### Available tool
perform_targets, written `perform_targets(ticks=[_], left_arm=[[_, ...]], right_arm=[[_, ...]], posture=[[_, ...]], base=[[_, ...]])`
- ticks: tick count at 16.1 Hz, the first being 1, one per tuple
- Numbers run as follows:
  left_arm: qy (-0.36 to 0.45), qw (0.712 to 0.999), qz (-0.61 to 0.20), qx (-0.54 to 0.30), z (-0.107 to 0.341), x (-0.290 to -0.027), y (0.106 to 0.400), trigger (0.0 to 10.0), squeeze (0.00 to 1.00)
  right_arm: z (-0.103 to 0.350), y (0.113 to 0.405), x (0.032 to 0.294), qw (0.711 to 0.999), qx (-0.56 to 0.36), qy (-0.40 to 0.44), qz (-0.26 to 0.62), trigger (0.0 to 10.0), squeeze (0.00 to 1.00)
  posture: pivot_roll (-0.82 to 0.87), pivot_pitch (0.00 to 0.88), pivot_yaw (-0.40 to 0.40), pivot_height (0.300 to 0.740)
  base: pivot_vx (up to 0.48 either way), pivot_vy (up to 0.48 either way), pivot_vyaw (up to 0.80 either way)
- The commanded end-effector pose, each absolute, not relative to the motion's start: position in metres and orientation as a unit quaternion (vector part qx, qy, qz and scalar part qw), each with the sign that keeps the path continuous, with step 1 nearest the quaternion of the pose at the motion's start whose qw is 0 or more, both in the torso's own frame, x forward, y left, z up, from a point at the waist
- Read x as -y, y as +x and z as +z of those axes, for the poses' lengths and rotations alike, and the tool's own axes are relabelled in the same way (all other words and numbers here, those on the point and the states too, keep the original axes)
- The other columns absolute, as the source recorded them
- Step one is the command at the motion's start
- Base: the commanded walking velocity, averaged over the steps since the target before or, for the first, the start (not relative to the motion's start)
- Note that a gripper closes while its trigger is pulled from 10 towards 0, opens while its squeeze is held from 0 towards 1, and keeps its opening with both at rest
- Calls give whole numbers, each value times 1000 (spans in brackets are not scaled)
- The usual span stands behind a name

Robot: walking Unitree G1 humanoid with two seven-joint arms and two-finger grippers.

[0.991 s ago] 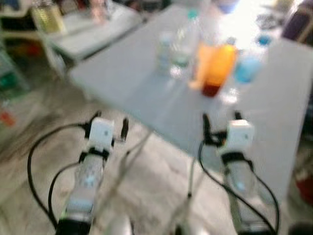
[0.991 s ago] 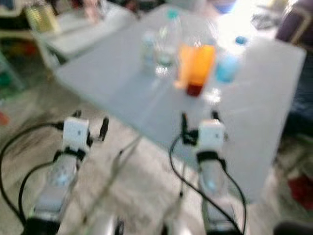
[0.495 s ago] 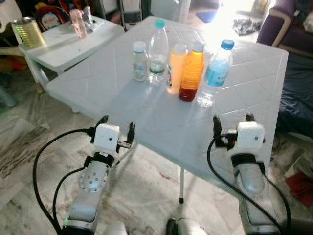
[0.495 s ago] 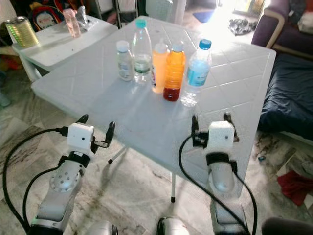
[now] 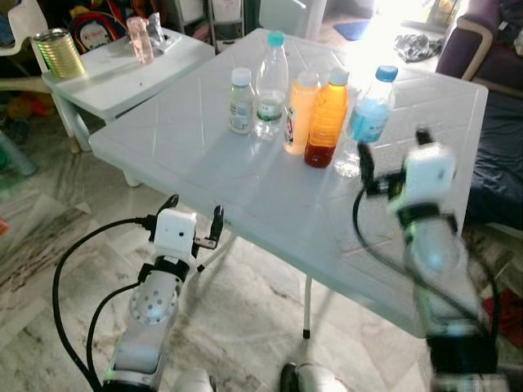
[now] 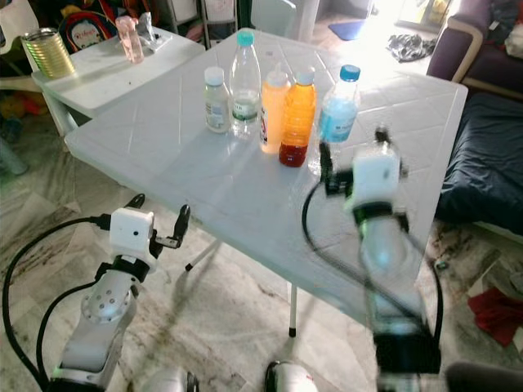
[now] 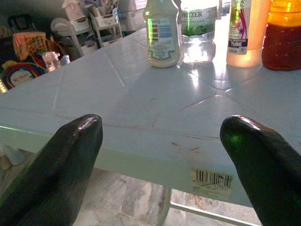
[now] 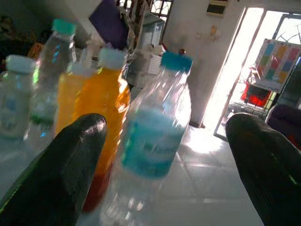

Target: Restocking fridge

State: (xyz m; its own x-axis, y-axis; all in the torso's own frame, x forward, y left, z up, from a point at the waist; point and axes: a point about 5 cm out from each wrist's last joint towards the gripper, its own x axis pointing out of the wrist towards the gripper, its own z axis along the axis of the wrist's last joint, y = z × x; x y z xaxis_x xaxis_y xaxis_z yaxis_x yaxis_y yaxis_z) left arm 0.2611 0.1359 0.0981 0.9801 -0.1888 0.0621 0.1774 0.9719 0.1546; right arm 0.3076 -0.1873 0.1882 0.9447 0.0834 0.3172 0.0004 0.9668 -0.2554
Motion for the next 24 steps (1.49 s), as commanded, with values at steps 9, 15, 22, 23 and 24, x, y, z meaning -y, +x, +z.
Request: perform_targets(ticks=[9,15,22,23,24], left_arm=[[77,993,-88,28,96,-139,257,10000,0],[81,992,-88,27,97,-141,256,10000,0],[83,992,-93,29,100,-140,261,10000,0],[85,992,-94,29,100,-140,260,10000,0],[84,992,-94,29,100,-140,260,10000,0]], right_arm=[[235,358,192,982,164,-92,28,10000,0],[243,376,194,985,150,-87,3,0,0],[247,383,198,985,148,-88,5,0,0],[251,384,198,984,153,-88,7,0,0],[253,385,198,984,156,-89,7,0,0]], posture=[[130,123,-5,740],[146,129,-3,740],[142,128,-2,740],[142,128,-2,740],[142,128,-2,740]], base=[[0,0,0],[0,0,0],[0,0,0],[0,0,0],[0,0,0]])
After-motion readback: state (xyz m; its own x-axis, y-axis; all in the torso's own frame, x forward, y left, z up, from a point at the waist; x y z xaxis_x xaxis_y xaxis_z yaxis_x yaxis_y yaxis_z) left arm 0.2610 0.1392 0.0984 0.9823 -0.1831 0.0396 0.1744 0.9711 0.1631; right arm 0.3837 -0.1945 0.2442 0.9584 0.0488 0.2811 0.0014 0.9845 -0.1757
